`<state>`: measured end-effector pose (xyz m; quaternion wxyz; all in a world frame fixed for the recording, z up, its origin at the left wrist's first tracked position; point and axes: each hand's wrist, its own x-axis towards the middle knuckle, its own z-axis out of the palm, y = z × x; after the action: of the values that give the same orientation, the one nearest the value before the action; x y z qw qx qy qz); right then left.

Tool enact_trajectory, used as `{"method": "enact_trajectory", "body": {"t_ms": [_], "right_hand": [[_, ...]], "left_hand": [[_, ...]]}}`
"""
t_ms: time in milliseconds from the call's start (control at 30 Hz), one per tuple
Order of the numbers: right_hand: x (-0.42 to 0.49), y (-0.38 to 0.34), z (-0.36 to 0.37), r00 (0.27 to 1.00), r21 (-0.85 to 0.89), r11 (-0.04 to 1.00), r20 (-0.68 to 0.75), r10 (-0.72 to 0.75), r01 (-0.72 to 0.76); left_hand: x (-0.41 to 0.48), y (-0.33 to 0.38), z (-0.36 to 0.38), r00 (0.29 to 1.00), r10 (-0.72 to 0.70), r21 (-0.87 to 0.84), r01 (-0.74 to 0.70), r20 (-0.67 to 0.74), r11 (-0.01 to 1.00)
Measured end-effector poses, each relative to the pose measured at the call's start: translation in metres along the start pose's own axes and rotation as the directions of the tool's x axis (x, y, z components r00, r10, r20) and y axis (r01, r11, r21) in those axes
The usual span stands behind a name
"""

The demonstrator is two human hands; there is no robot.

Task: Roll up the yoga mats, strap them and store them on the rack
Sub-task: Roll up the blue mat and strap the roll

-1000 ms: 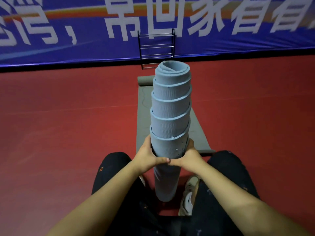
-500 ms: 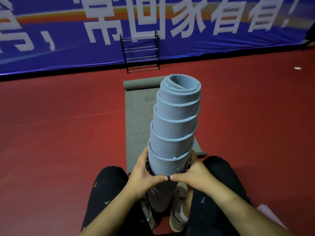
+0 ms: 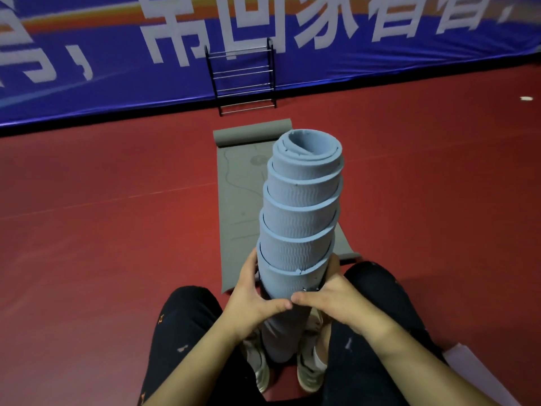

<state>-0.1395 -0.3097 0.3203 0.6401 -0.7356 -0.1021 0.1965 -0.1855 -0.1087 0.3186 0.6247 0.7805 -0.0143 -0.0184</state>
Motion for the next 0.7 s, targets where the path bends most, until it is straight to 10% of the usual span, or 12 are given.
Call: {"method": "enact_trajectory", "body": {"t_ms": [300,467,600,700], "right_hand": [[-0.004,-0.011,-0.007,0.993,0.032,0.996,0.085,0.078,-0.081],[-0.002,-0.026,-0.023,0.963,0.084,0.979,0.214,0.163,-0.184],[0.015,-0.069,-0.044,0.985,0.354,0.925,-0.055,0.165,-0.135],[0.028,-0.145,-0.049,0.992,0.225,0.973,-0.104,0.078,-0.053]], "left_hand": [[0.035,0.201,-0.010,0.826,0.434,0.122,-0.420,-0.360,0.899],[0.087,0.268,-0.003,0.969,0.224,0.589,-0.121,-0.106,0.799],[0.074,0.262,-0.010,0.985,0.161,0.654,-0.084,-0.060,0.752],[0.078,0.268,-0.006,0.988,0.143,0.689,-0.062,-0.062,0.722]]}}
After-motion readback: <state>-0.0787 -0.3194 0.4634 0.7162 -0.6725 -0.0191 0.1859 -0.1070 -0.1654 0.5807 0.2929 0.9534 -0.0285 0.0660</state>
